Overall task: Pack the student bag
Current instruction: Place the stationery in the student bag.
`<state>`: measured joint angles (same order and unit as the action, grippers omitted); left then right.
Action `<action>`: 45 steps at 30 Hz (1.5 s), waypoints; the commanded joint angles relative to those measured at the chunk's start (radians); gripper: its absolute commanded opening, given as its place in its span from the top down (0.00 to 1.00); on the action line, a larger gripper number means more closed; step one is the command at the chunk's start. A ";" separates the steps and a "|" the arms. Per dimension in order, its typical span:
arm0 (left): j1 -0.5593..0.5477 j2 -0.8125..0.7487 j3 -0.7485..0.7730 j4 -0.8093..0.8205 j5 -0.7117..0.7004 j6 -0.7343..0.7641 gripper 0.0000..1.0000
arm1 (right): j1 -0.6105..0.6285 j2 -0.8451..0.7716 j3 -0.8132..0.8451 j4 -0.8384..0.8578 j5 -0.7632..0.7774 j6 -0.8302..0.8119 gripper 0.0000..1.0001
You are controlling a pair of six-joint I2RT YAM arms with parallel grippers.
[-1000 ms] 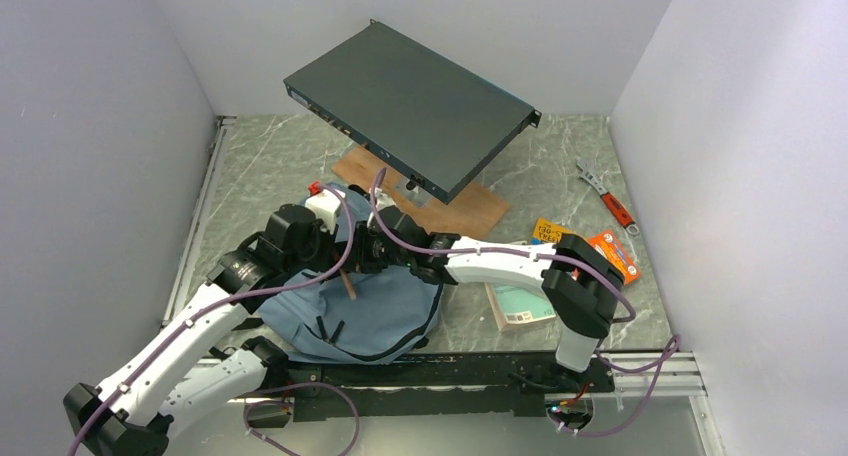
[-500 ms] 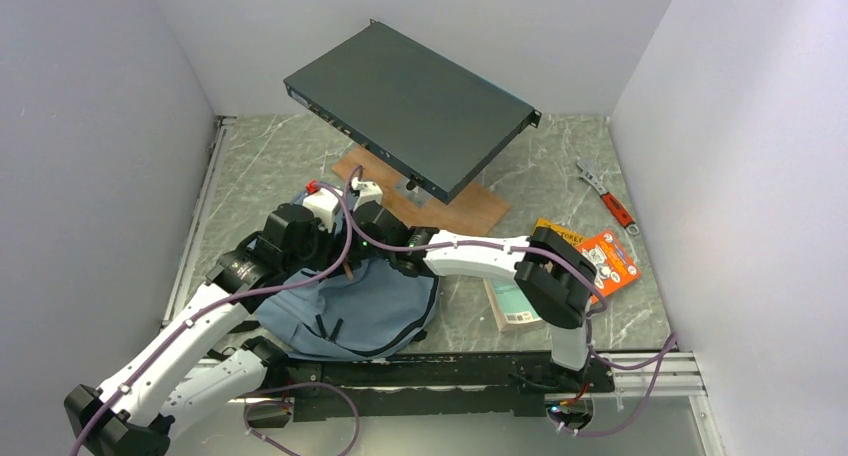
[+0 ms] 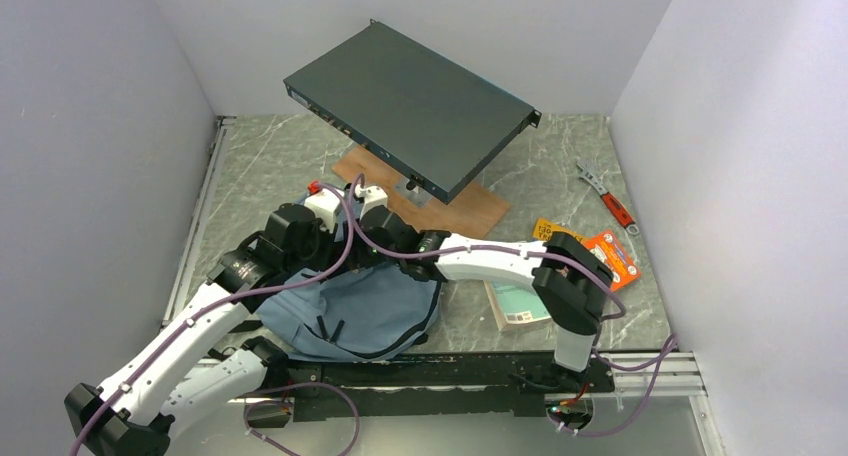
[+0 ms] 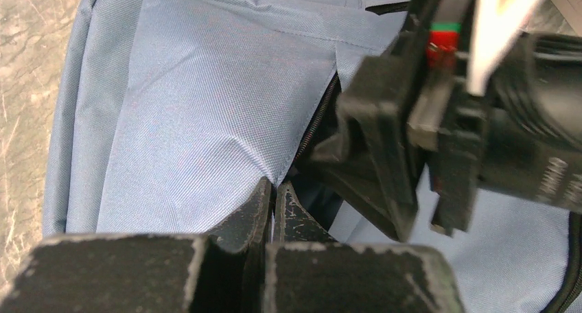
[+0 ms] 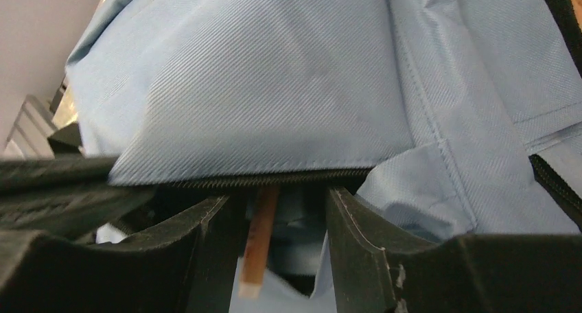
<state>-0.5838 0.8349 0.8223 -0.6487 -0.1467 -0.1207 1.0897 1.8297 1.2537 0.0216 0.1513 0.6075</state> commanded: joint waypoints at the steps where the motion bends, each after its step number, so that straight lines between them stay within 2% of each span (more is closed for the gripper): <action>1: -0.002 -0.001 0.017 0.075 0.018 -0.008 1.00 | 0.033 -0.093 -0.040 -0.016 0.000 -0.075 0.52; 6: -0.002 0.005 0.017 0.075 0.023 -0.008 1.00 | 0.047 -0.102 -0.075 0.021 -0.049 -0.064 0.54; 11: -0.002 0.009 0.017 0.075 0.023 -0.008 1.00 | 0.059 -0.079 -0.057 0.005 -0.027 -0.080 0.59; 16: -0.002 0.009 0.015 0.076 0.024 -0.008 1.00 | 0.059 -0.051 -0.031 0.009 0.039 -0.094 0.74; 21: -0.001 0.011 0.015 0.078 0.028 -0.008 1.00 | 0.057 -0.015 -0.008 0.095 0.106 -0.132 0.89; 24: -0.002 0.007 0.014 0.078 0.028 -0.009 1.00 | 0.056 0.005 -0.005 0.170 0.132 -0.163 0.91; 25: -0.002 0.006 0.014 0.077 0.028 -0.010 1.00 | 0.055 0.015 -0.002 0.192 0.137 -0.175 0.91; 30: -0.002 0.003 0.015 0.074 0.020 -0.010 1.00 | 0.053 0.035 0.036 0.162 0.127 -0.190 0.70; 37: -0.002 0.007 0.017 0.079 0.043 -0.008 1.00 | 0.061 -0.097 -0.121 0.148 0.093 -0.184 0.54; 45: -0.002 0.015 0.017 0.079 0.047 -0.010 1.00 | 0.123 -0.261 -0.212 0.093 0.114 -0.205 0.51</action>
<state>-0.5838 0.8482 0.8223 -0.6399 -0.1165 -0.1272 1.1809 1.6749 1.0752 0.1337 0.2470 0.4290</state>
